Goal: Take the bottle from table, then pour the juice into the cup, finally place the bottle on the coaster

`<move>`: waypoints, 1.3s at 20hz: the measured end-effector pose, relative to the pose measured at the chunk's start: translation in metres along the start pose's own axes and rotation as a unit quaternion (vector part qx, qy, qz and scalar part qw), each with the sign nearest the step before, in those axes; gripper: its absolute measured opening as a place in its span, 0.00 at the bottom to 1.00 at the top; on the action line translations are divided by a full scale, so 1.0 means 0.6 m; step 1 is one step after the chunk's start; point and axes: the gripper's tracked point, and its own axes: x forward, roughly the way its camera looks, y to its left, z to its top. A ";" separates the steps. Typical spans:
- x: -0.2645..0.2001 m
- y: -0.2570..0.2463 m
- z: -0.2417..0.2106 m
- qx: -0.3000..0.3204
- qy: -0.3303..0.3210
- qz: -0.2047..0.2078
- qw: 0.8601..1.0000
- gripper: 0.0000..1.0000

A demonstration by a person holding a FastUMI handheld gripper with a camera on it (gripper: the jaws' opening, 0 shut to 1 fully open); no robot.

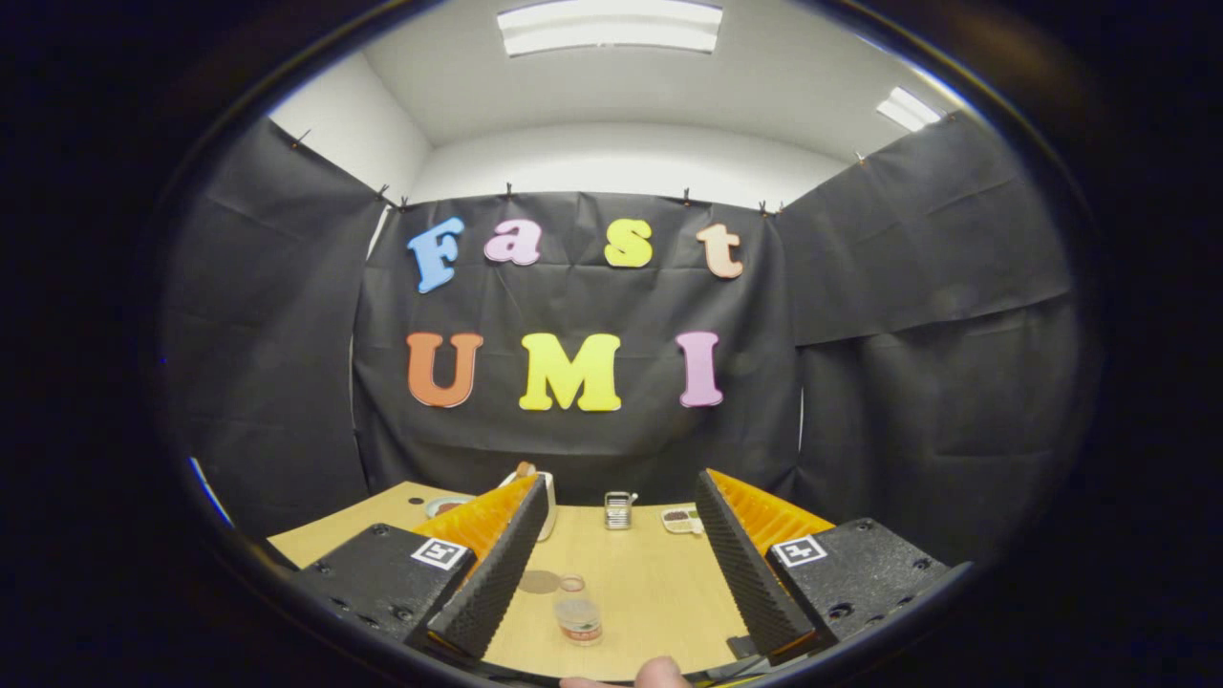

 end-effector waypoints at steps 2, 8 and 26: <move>0.001 0.004 -0.001 -0.001 0.000 0.003 1.000 1.00; 0.009 0.013 -0.022 0.004 0.011 0.010 1.000 1.00; 0.043 0.044 -0.241 -0.003 0.023 0.040 0.999 1.00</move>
